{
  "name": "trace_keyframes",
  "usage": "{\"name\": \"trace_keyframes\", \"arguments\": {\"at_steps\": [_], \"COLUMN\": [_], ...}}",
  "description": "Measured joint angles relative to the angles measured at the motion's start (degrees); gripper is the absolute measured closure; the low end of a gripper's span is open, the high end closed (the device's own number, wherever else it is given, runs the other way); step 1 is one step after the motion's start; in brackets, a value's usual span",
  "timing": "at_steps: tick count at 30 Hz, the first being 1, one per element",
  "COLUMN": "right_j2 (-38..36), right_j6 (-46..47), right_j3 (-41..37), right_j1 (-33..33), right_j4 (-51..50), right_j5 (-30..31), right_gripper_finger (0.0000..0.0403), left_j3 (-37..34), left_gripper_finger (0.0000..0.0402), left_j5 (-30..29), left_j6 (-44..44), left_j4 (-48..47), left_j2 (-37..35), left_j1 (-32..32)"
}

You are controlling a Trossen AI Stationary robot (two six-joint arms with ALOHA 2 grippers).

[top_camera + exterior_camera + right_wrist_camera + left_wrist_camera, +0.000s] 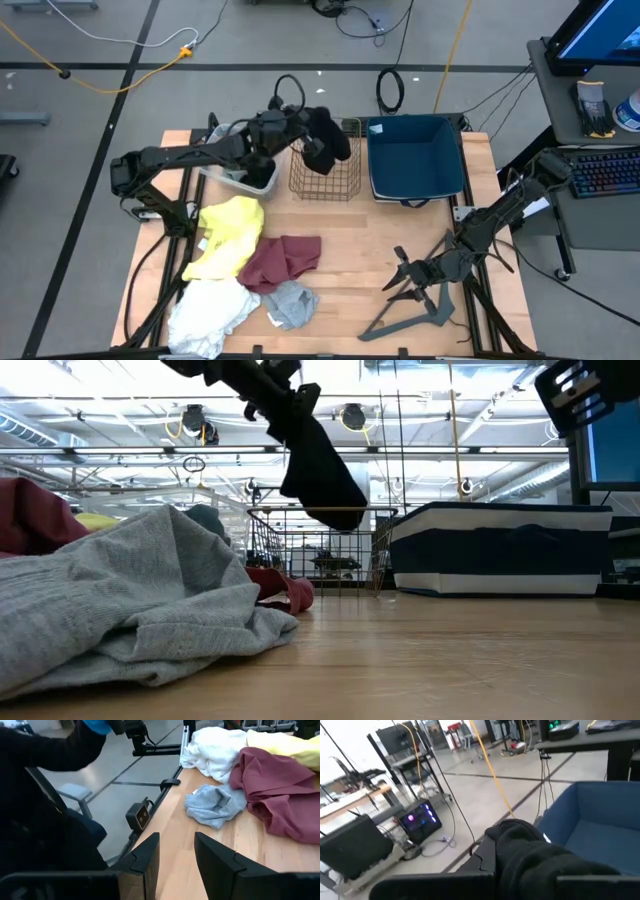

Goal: Pick & Place Cloths
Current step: Put the black boxer into the wire basket

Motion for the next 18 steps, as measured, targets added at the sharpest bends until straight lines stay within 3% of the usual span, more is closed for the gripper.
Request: {"name": "trace_keyframes", "arguments": {"at_steps": [18], "right_j2": [-2.4], "right_j6": [-7.2], "right_j3": [-0.4], "right_j1": [-0.9], "right_j4": [-3.1], "right_j5": [-0.2], "right_gripper_finger": [0.0289], "left_j3": [0.0], "left_gripper_finger": [0.0401], "left_j5": [2.7], "left_j6": [-2.8], "left_j4": [-6.4], "left_j2": [0.0], "left_j1": [0.7]}}
